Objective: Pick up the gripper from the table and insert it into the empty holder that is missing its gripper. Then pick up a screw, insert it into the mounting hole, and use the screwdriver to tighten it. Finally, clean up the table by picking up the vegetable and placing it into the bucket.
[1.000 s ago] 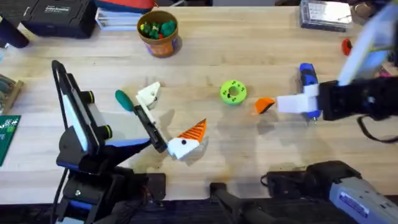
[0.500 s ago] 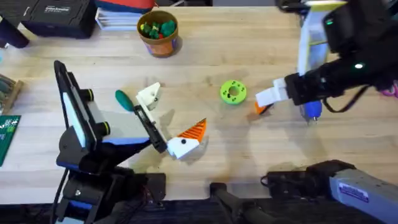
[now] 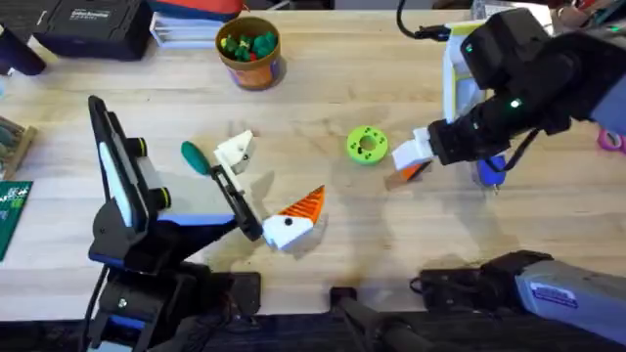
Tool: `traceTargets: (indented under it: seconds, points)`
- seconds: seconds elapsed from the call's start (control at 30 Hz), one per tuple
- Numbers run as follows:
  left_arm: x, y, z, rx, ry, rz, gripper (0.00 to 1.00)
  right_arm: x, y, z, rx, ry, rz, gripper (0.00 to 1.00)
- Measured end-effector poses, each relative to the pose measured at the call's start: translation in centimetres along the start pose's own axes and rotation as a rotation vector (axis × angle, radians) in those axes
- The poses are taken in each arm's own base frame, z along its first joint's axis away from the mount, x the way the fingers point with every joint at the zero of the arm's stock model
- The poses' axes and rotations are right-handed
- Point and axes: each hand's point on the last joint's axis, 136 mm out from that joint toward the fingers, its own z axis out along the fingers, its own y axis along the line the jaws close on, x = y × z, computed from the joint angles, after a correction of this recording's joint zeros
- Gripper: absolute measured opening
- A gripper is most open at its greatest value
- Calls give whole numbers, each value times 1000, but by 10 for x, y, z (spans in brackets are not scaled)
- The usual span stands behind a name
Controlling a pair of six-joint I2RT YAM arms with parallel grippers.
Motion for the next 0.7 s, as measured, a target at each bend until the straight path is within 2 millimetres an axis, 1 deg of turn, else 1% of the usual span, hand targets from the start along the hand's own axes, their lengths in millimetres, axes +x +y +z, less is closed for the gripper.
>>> traceTargets:
  seconds: [0.03, 0.27, 0.37, 0.53, 0.67, 0.7]
  points:
    - [0, 0, 0, 0, 0, 0, 985, 0, -1, 2, 3, 8, 1, 882]
    - [0, 0, 0, 0, 0, 0, 985, 0, -3, 16, 12, 57, 9, 650]
    - [0, 0, 0, 0, 0, 0, 985, 0, -3, 17, 13, 61, 13, 468]
    - [0, 0, 0, 0, 0, 0, 985, -2, -3, 17, 12, 56, 13, 278]
    - [0, 0, 0, 0, 0, 0, 985, -2, -3, 17, 12, 55, 16, 34]
    - [0, 0, 0, 0, 0, 0, 985, -2, -3, 16, 12, 57, 17, 16]
